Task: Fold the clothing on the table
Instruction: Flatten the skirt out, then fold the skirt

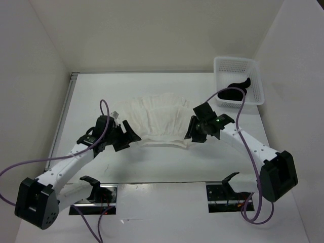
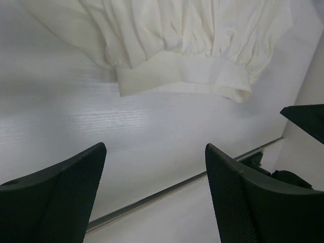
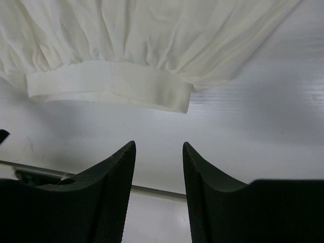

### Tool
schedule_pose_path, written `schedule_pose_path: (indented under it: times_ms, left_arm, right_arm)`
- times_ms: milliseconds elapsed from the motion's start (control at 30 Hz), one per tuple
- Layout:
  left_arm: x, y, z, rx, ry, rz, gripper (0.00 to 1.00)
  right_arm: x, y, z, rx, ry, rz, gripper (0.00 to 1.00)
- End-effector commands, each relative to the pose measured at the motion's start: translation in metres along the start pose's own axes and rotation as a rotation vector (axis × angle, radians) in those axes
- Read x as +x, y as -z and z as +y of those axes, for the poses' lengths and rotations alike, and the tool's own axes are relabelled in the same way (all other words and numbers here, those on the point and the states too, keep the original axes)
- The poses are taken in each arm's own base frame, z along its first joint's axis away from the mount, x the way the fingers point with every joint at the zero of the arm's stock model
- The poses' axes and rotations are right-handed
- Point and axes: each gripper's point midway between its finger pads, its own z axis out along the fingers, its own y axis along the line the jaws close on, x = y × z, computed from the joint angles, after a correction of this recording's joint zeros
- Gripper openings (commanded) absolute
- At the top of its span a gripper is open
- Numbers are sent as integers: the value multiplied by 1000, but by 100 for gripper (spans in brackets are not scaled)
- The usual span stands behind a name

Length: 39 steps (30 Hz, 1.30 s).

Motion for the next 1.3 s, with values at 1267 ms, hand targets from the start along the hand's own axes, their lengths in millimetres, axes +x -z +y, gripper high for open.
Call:
schedule_pose_path:
  times_ms: [1267]
  left_arm:
    - [-16, -76, 12, 25, 344, -6, 48]
  right_arm:
    - [-4, -27, -30, -195, -484, -80, 51]
